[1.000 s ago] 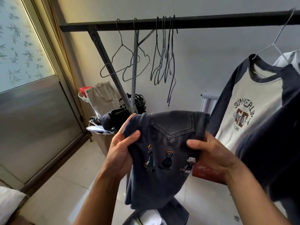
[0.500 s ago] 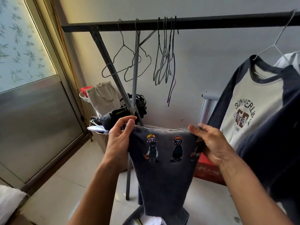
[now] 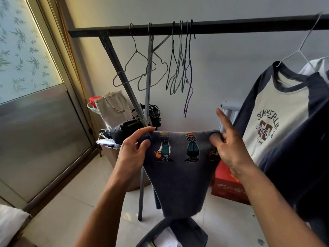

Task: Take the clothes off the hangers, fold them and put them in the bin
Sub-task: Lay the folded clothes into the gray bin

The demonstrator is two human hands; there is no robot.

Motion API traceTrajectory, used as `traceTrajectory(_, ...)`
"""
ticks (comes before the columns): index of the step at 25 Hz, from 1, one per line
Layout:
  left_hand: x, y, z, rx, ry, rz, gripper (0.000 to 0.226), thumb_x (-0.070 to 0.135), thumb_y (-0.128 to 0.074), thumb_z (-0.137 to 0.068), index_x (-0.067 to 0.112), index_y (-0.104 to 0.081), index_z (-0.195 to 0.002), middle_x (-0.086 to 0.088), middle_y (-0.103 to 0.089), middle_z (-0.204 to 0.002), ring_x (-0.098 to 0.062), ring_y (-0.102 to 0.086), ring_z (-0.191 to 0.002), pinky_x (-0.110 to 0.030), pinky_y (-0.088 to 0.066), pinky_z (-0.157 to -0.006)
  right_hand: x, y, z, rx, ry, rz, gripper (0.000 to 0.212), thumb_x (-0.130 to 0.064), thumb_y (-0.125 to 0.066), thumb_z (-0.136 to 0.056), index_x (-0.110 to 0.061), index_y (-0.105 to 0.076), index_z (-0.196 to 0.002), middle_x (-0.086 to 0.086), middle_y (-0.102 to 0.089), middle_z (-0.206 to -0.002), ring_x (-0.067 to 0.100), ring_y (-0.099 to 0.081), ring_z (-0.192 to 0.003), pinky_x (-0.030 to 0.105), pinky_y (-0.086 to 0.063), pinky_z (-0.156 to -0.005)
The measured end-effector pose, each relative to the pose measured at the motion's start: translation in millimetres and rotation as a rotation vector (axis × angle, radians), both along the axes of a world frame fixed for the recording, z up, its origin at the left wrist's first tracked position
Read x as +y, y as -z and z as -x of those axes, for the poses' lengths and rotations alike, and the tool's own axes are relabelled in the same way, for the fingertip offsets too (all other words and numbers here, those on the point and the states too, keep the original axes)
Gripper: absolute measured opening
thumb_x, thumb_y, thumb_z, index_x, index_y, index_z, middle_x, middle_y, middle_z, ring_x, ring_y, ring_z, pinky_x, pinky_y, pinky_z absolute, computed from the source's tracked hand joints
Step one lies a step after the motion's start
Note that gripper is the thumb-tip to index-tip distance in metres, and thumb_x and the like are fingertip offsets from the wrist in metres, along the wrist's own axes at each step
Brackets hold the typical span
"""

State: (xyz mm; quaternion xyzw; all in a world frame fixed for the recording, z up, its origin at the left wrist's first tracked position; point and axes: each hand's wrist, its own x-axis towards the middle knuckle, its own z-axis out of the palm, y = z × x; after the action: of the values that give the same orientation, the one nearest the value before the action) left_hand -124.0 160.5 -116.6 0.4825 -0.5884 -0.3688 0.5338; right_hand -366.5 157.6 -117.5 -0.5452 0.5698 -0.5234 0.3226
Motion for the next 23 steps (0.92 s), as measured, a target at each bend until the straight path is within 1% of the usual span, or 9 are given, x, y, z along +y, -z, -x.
traceTrajectory(3, -3, 3, 1, 0.122, -0.053, -0.075, 0.049, 0.005, -0.058, -0.094, 0.038, -0.052, -0.129, -0.002, -0.065, -0.094, -0.01, -0.069, -0.08, -0.033, -0.059, -0.074, -2, 5, -3, -0.017, 0.15, -0.022, 0.081, -0.005, -0.061, -0.092, -0.047, -0.021, -0.148, 0.008, -0.056, -0.114, 0.006, -0.055, -0.086, 0.008, -0.043, -0.062)
traceTrajectory(6, -8, 5, -4, 0.267, -0.095, -0.143, 0.049, 0.008, -0.061, -0.093, 0.037, -0.052, -0.131, 0.001, -0.059, -0.107, -0.013, -0.063, -0.088, -0.025, -0.056, -0.069, -3, 10, -1, -0.228, 0.088, -0.018, 0.068, 0.002, -0.062, -0.089, -0.031, -0.04, -0.144, 0.004, -0.058, -0.117, 0.012, -0.056, -0.104, 0.015, -0.043, -0.076)
traceTrajectory(8, -7, 6, -4, 0.34, -0.047, -0.16, 0.034, 0.006, -0.059, -0.093, 0.026, -0.064, -0.121, 0.0, -0.064, -0.112, -0.013, -0.063, -0.093, -0.017, -0.055, -0.069, 1, 8, 0, -0.395, -0.041, -0.042, 0.054, 0.0, -0.064, -0.087, -0.02, -0.052, -0.136, 0.006, -0.065, -0.114, 0.012, -0.061, -0.1, 0.011, -0.048, -0.071)
traceTrajectory(10, -5, 7, -6, 0.362, 0.032, -0.164, 0.031, 0.002, -0.063, -0.088, 0.019, -0.068, -0.113, -0.006, -0.069, -0.108, -0.014, -0.066, -0.097, -0.015, -0.054, -0.075, 4, 5, 2, -0.328, -0.155, -0.056, 0.054, -0.002, -0.071, -0.081, -0.018, -0.057, -0.131, 0.004, -0.065, -0.116, 0.01, -0.062, -0.103, 0.015, -0.05, -0.08)
traceTrajectory(11, -6, 9, -10, 0.284, 0.059, -0.137, 0.037, 0.0, -0.069, -0.083, 0.019, -0.067, -0.115, -0.006, -0.068, -0.11, -0.015, -0.065, -0.101, -0.016, -0.054, -0.08, 4, 3, 3, -0.211, -0.184, -0.059, 0.057, -0.001, -0.074, -0.078, -0.019, -0.059, -0.13, 0.002, -0.064, -0.118, 0.011, -0.062, -0.106, 0.019, -0.05, -0.089)
traceTrajectory(13, -11, 10, -15, -0.166, 0.031, -0.022, 0.056, 0.0, -0.078, -0.075, 0.021, -0.063, -0.124, 0.0, -0.061, -0.114, -0.013, -0.061, -0.106, -0.021, -0.048, -0.092, 4, 1, 2, 0.117, -0.156, -0.038, 0.052, 0.004, -0.071, -0.078, -0.019, -0.064, -0.125, -0.001, -0.06, -0.117, 0.011, -0.06, -0.108, 0.019, -0.046, -0.096)
traceTrajectory(16, -10, 10, -14, -0.724, -0.118, 0.231, 0.047, 0.008, -0.076, -0.079, 0.018, -0.066, -0.123, 0.006, -0.053, -0.104, -0.009, -0.052, -0.094, -0.016, -0.037, -0.084, 0, -4, -2, 0.411, -0.04, 0.052, 0.025, 0.002, -0.061, -0.088, -0.013, -0.072, -0.105, 0.0, -0.056, -0.102, 0.015, -0.059, -0.099, 0.015, -0.042, -0.083)
traceTrajectory(20, -10, -4, -27, -0.896, -0.228, 0.344, 0.013, 0.029, -0.076, -0.081, 0.021, -0.073, -0.091, 0.006, -0.05, -0.095, -0.012, -0.048, -0.089, -0.026, -0.04, -0.069, -2, -6, 4, 0.734, 0.093, 0.122, 0.006, -0.019, -0.063, -0.091, -0.015, -0.067, -0.092, -0.002, -0.056, -0.091, 0.022, -0.057, -0.091, 0.031, -0.043, -0.073)
traceTrajectory(23, -12, -14, -39, -0.546, -0.003, 0.169, 0.009, 0.023, -0.075, -0.081, 0.018, -0.071, -0.087, 0.007, -0.059, -0.111, -0.012, -0.05, -0.106, -0.03, -0.044, -0.087, -3, -13, 13, 0.474, 0.027, 0.098, 0.015, -0.021, -0.071, -0.085, -0.022, -0.06, -0.075, -0.006, -0.057, -0.07, 0.016, -0.056, -0.07, 0.031, -0.046, -0.066)
